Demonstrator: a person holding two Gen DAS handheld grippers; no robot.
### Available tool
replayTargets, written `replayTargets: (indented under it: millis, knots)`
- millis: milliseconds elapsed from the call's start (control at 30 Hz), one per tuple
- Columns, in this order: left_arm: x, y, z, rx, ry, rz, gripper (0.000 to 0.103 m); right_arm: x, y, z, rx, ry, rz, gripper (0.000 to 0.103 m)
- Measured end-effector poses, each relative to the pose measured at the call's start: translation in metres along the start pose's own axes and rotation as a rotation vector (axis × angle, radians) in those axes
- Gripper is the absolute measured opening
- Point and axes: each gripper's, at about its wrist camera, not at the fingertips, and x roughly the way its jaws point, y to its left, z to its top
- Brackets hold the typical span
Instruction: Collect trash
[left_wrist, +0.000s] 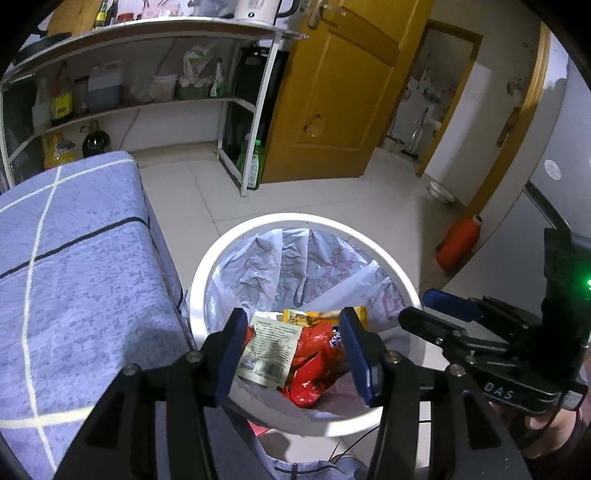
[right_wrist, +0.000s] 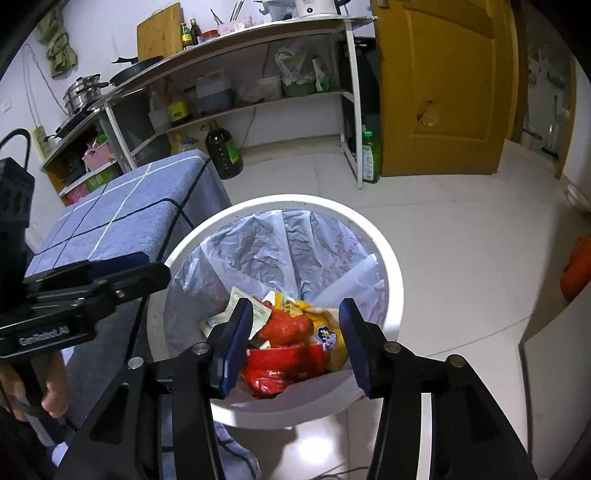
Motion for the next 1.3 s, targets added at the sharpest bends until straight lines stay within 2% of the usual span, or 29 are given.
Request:
replayTargets:
  millis: [333, 700, 1000, 1300]
  knots:
    - [-0.055, -0.006, -0.023, 0.004, -0.078, 0.028, 0.058, -0.047, 0.014, -0.018, 0.028, -0.083, -0.022, 0.049]
    - [-0.116, -0.017, -0.074, 0.033, -0.159, 0.094, 0.061, -0.105, 0.041, -0.072, 0.008, -0.138, -0.069, 0.049]
    - [-0.144, -0.022, -0.113, 0.047, -0.171, 0.123, 0.061, -0.144, 0.059, -0.114, -0.008, -0.176, -0.113, 0.049]
    - [-0.166, -0.027, -0.138, 0.043, -0.204, 0.155, 0.061, -0.170, 0.080, -0.135, -0.054, -0.226, -0.128, 0.049]
